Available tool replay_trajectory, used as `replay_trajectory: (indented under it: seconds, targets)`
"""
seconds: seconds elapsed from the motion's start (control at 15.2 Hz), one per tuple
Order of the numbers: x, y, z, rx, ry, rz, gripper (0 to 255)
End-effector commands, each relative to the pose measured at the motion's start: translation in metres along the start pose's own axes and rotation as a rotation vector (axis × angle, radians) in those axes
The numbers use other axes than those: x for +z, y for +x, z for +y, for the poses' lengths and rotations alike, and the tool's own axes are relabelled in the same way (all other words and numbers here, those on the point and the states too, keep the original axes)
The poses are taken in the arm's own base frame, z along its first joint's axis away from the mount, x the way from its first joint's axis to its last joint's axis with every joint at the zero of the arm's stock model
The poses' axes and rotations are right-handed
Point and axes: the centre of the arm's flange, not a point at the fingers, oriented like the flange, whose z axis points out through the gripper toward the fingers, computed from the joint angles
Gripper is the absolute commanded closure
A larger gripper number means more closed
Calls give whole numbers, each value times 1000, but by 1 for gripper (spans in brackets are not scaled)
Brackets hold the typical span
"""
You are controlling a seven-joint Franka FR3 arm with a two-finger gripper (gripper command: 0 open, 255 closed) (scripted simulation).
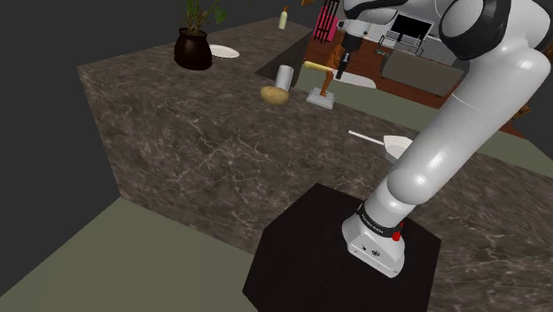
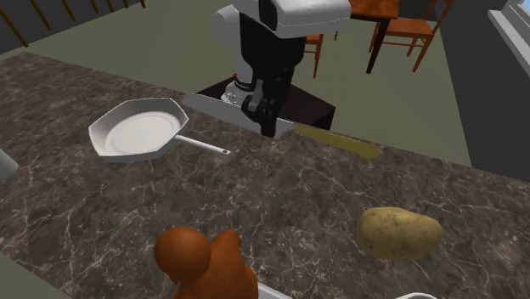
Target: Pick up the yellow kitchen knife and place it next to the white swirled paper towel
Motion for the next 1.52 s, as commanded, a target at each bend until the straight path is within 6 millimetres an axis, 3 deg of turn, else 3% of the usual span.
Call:
replay_trajectory:
  seconds: [0.0, 0.79, 1.45]
  targets:
    - [-11, -1, 1, 0, 0, 0, 255]
    - [-74, -2, 1, 0, 0, 0, 255]
    - [-72, -134, -7, 0, 0, 0, 255]
